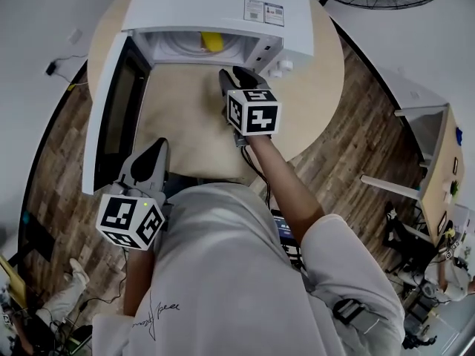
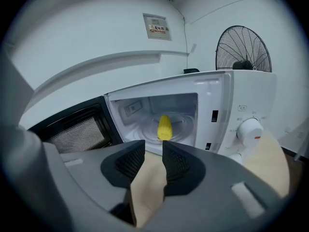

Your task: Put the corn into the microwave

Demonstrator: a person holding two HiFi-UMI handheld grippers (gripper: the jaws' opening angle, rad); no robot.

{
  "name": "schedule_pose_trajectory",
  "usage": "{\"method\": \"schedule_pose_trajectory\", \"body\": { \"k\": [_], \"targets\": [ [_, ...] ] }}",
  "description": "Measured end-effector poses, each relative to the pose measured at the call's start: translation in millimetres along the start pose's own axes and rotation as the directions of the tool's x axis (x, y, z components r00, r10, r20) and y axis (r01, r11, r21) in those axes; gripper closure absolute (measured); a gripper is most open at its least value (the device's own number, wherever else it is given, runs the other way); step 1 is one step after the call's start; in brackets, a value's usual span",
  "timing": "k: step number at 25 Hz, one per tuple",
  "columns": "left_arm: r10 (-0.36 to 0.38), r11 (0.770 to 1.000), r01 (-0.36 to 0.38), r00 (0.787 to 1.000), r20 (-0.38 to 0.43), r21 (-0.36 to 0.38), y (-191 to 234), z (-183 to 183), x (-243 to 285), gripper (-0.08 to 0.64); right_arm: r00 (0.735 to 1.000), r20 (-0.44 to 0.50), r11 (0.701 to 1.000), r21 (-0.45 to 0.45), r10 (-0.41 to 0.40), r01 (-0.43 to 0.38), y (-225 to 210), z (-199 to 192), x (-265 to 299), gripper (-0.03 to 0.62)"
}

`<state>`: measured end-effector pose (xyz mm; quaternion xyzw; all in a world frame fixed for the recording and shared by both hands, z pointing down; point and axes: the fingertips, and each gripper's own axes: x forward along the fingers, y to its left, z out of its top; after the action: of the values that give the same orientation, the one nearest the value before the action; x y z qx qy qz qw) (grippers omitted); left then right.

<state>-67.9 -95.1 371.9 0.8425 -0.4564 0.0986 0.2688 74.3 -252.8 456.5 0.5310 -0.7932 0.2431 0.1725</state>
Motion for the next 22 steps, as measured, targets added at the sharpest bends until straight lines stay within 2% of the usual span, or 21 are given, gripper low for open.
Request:
{"method": "schedule_pose_trajectory", "body": {
  "k": [15, 22],
  "targets": [
    [-0.022, 1.0, 0.022, 1.0, 0.009, 0.008, -17.7, -4.9, 5.1, 0.565, 1.0, -0.021, 0.999, 0.036, 0.022, -0.021, -15.3, -26.0, -56.2, 0.522],
    [-0.006, 1.0, 0.006, 1.0, 0.013, 0.002, -20.8, -8.0, 0.5, 0.565, 0.999, -0.006, 0.997, 0.064, 0.047, -0.047, -11.6, -29.9, -83.0, 0.549]
  ]
}}
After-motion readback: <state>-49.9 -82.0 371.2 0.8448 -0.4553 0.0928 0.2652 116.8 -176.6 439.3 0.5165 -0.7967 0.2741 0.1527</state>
